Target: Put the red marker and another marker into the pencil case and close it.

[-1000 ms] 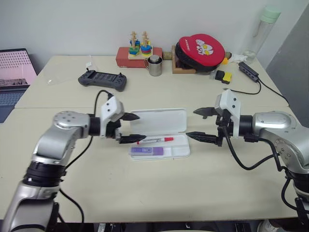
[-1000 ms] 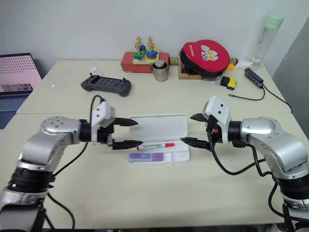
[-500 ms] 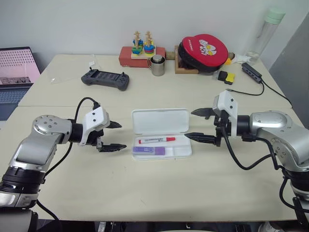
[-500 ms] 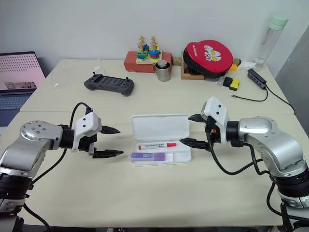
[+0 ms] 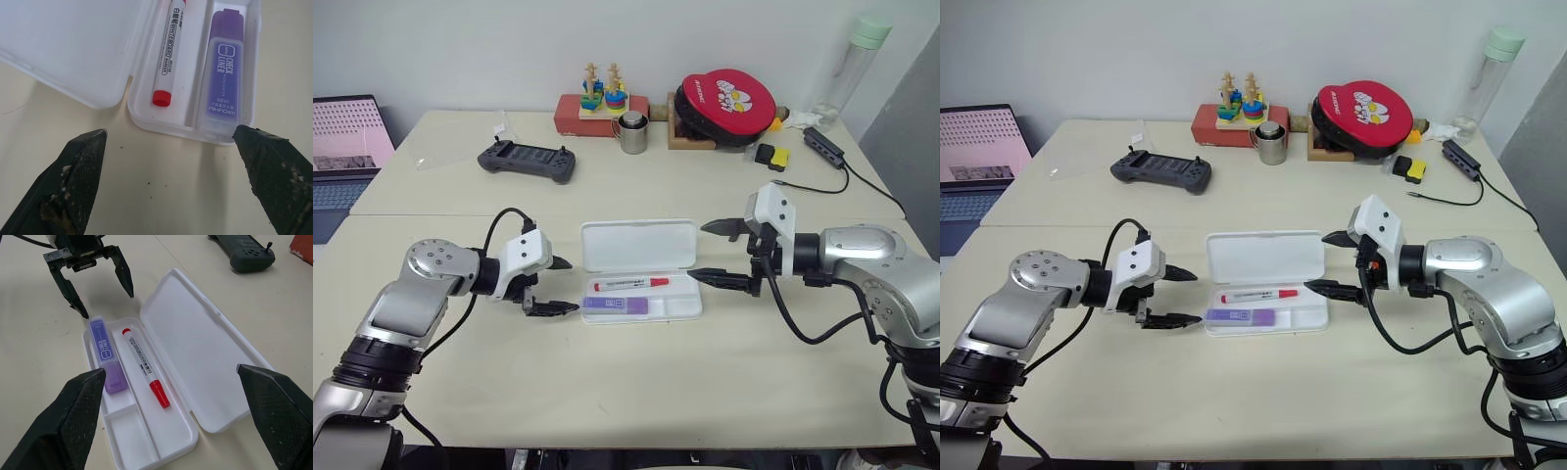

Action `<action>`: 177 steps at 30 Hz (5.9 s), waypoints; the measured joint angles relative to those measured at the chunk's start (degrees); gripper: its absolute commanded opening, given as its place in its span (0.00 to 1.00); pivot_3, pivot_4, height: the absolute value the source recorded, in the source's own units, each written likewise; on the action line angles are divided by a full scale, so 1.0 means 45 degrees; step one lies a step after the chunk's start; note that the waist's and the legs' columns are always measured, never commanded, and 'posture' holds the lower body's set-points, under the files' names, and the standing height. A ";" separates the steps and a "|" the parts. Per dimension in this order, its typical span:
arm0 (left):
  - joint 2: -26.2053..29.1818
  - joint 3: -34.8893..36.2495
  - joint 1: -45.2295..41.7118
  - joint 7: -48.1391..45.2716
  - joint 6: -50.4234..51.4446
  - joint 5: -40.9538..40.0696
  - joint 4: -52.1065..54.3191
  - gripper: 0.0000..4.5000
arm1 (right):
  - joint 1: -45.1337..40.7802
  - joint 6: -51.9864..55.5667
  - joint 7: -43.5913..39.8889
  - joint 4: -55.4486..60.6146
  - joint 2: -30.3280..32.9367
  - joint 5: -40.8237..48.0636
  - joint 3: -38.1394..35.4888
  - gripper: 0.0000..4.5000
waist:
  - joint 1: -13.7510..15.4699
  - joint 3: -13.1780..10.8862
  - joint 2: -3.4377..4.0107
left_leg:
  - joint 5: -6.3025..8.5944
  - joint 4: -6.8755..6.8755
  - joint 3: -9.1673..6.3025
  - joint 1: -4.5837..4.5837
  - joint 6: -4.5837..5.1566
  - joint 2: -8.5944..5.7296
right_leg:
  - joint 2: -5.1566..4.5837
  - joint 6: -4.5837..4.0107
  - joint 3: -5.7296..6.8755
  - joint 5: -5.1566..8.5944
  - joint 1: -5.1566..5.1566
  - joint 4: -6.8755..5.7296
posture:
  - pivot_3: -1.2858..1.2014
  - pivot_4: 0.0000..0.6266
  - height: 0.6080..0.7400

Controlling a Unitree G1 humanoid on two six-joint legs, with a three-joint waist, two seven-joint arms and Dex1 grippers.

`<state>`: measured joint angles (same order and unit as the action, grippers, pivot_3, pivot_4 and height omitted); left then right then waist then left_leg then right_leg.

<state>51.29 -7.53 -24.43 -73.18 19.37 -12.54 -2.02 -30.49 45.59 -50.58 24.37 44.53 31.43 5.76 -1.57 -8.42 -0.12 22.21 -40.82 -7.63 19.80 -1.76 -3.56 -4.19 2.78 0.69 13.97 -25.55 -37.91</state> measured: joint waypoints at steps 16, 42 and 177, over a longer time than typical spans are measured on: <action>-0.0021 0.0016 -0.0054 0.0018 0.0042 -0.0045 -0.0031 0.98 | -0.0002 -0.0001 -0.0003 0.0001 -0.0004 0.0021 -0.0001 1.00 | -0.0006 0.0000 0.0000 | 0.0000 0.0000 -0.0001 -0.0001 0.0000 0.0000 | 0.0000 0.0000 0.0002 0.0000 -0.0001 -0.0001 | 0.52 0.24 1.00; -0.2992 0.1303 -0.1572 0.1341 0.2662 -0.3078 0.1610 0.98 | -0.0452 0.1267 0.2686 -0.1794 -0.0917 -0.0914 -0.0281 1.00 | 0.0007 0.0008 -0.0012 | 0.0000 -0.0023 0.0005 -0.0003 0.0000 -0.0006 | -0.0009 0.0000 -0.0015 0.0000 0.0007 -0.0020 | 0.52 0.24 1.00; -0.1289 0.4748 0.2135 0.4763 0.4830 -0.6153 0.4944 1.00 | -0.5541 -0.3568 -0.5969 -0.9365 -0.4000 -0.5600 0.3310 0.00 | -0.0391 0.0005 0.0008 | 0.0000 0.0003 -0.0004 0.0012 -0.0005 -0.0001 | -0.0015 -0.0006 -0.0025 -0.0004 -0.0045 -0.0019 | 0.52 0.24 1.00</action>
<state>45.48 13.83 -14.82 -51.75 41.10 -40.23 20.23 -55.42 29.54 -77.44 -17.77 26.53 6.23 20.65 -3.33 -8.40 -0.09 22.21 -40.81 -7.65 19.85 -1.78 -3.57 -4.25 2.76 0.58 13.95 -25.75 -38.00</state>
